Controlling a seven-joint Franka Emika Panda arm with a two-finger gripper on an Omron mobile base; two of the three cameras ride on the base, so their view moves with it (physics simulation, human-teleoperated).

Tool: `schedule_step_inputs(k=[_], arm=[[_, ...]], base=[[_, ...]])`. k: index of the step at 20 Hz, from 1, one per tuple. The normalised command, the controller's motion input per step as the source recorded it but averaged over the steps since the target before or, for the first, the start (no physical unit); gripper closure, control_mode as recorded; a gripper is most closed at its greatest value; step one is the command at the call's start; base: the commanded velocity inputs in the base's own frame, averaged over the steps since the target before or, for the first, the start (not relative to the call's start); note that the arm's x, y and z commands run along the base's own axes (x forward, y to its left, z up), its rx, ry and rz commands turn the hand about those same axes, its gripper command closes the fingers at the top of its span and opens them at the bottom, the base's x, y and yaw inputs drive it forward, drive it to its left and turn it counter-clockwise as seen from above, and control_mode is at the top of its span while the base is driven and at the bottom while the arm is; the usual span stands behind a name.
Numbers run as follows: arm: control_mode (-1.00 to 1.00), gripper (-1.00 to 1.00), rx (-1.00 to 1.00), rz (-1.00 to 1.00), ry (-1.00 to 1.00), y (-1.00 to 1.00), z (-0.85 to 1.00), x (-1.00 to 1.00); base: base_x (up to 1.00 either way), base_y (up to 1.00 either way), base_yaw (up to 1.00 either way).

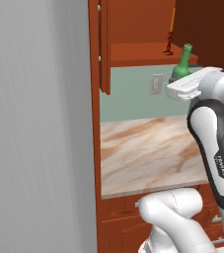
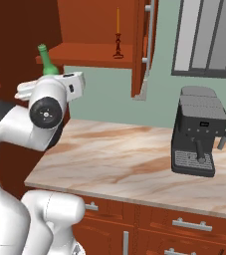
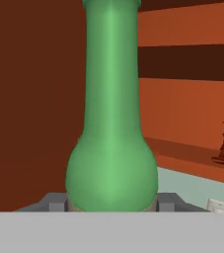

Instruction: Get the candle and the beer from the cabinet and move them to the dining counter.

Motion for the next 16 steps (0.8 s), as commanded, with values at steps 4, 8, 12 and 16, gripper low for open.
schedule_step_inputs(k=[4,8,12,16], arm=[[-1.0,1.0,-0.02,0.0,0.02,0.02,-0.22,-0.39],[-1.0,1.0,-0.01,0.0,0.01,0.07,-0.05,-0.06],[-1.0,1.0,0.0,0.0,-0.02,0.0,0.0,-0.03],[-1.0,1.0,0.0,-0.03,-0.14,-0.03,-0.03,-0.58]], base=[[0.0,0.0,0.0],[0.0,0.0,0.0],[0.0,0.0,0.0],[0.0,0.0,0.0]])
